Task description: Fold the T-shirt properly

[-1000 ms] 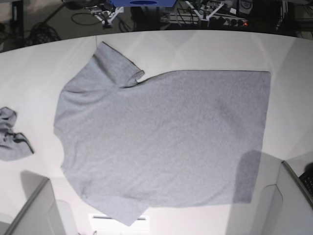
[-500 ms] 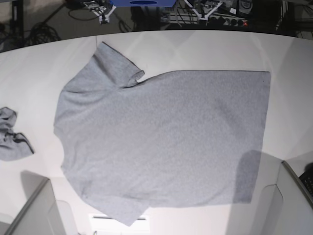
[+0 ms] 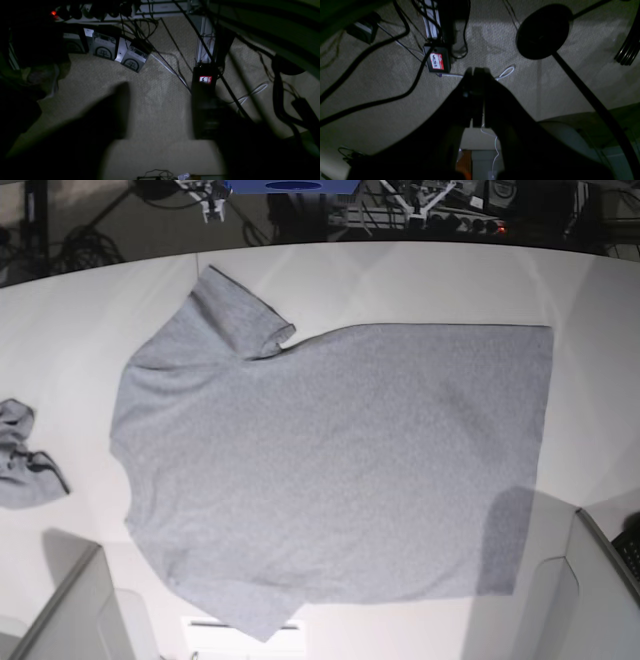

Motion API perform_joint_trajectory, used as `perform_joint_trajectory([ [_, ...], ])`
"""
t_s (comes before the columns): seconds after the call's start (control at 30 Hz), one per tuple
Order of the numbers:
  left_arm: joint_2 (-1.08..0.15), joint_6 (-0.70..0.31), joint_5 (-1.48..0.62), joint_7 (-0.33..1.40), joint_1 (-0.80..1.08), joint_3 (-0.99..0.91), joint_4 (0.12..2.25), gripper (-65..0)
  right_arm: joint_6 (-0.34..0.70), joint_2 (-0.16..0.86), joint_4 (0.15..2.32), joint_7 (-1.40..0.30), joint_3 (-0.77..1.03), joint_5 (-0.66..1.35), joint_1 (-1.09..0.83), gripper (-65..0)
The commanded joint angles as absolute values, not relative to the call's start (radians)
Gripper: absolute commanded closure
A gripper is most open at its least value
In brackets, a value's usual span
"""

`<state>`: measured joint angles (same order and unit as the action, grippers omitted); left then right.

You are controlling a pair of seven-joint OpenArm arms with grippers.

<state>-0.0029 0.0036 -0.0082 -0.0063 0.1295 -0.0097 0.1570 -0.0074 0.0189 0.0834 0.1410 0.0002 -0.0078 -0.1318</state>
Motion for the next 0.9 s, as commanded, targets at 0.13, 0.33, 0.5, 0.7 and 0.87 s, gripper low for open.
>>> perform_joint_trajectory([
  [0.13,-0.002,0.007,-0.007,-0.001,0.148,-0.008,0.18,0.0,-0.007,0.035,0.079,0.147,-0.002,-0.012,-0.133,0.0],
  [0.33,-0.002,0.007,-0.007,-0.001,0.151,-0.008,0.176,0.0,-0.007,0.047,0.085,0.031,-0.002,-0.012,-0.128,0.0],
  [0.5,-0.002,0.007,-0.007,-0.064,0.185,-0.008,0.185,0.0,-0.007,0.058,0.088,0.051,-0.001,-0.008,-0.133,0.0],
  [0.7,-0.002,0.007,0.001,-0.254,0.262,0.002,0.183,0.0,-0.007,0.061,0.182,0.15,-0.002,-0.01,-0.22,0.0],
  [0.87,-0.016,0.007,0.004,-0.323,0.305,0.005,0.185,0.0,-0.007,0.062,0.24,0.156,0.001,-0.01,-0.274,0.0],
])
